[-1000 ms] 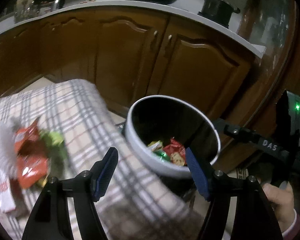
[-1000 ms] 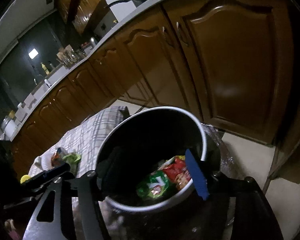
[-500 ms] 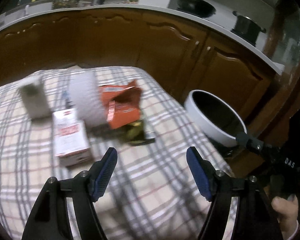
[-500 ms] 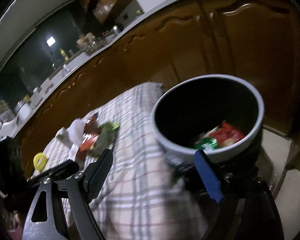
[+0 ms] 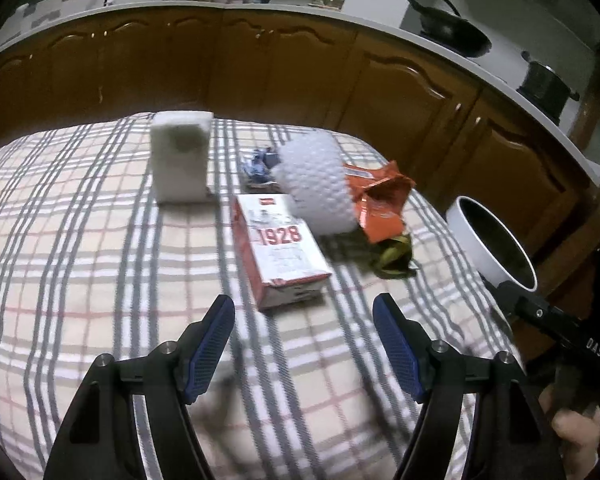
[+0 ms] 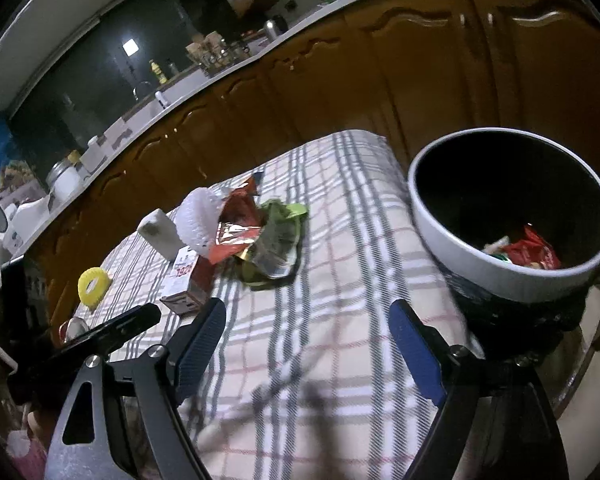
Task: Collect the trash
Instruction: 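Grasp the green spout pouch on the table with the right tool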
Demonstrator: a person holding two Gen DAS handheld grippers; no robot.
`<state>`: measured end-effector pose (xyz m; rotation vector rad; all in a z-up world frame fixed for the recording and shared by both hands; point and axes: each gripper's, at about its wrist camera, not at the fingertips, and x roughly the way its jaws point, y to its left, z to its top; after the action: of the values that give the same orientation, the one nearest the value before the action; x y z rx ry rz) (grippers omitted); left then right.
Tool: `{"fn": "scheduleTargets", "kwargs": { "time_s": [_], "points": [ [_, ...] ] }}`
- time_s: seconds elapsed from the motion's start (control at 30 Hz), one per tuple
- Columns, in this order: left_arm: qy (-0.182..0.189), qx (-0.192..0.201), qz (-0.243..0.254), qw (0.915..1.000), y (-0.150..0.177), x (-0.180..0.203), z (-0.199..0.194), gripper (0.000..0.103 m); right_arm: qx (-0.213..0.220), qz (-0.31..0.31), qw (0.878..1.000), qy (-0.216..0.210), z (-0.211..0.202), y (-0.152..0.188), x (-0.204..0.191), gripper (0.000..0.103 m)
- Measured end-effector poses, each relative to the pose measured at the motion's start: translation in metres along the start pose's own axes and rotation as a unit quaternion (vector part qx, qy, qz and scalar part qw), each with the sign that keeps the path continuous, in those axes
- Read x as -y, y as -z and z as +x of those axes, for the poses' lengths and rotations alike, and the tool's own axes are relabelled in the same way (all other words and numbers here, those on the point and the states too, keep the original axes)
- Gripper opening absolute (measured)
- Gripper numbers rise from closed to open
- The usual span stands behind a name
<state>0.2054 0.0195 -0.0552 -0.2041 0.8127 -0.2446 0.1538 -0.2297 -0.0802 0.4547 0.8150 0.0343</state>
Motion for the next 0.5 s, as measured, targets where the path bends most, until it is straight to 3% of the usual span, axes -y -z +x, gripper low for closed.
{"fn": "scheduleTargets", "kwargs": {
  "time_s": [0.1,0.27,0.5],
  "points": [
    [-0.002,-0.002,-0.004,1.0000,-0.003,-0.005,0.005,0.071,-0.007,-0.005,1.000,-0.001,0.010,-0.002,-0.007,0.077],
    [-0.006,-0.008,-0.004,0.9999,-0.010,-0.008,0.017,0.071,-0.025,-0.009,1.000,-0.006,0.028,-0.006,-0.016,0.049],
    [-0.012,-0.019,-0.012,0.9997,-0.021,-0.014,0.038,0.071,-0.034,-0.014,0.999,-0.017,0.049,-0.016,-0.027,0.037]
  ]
}}
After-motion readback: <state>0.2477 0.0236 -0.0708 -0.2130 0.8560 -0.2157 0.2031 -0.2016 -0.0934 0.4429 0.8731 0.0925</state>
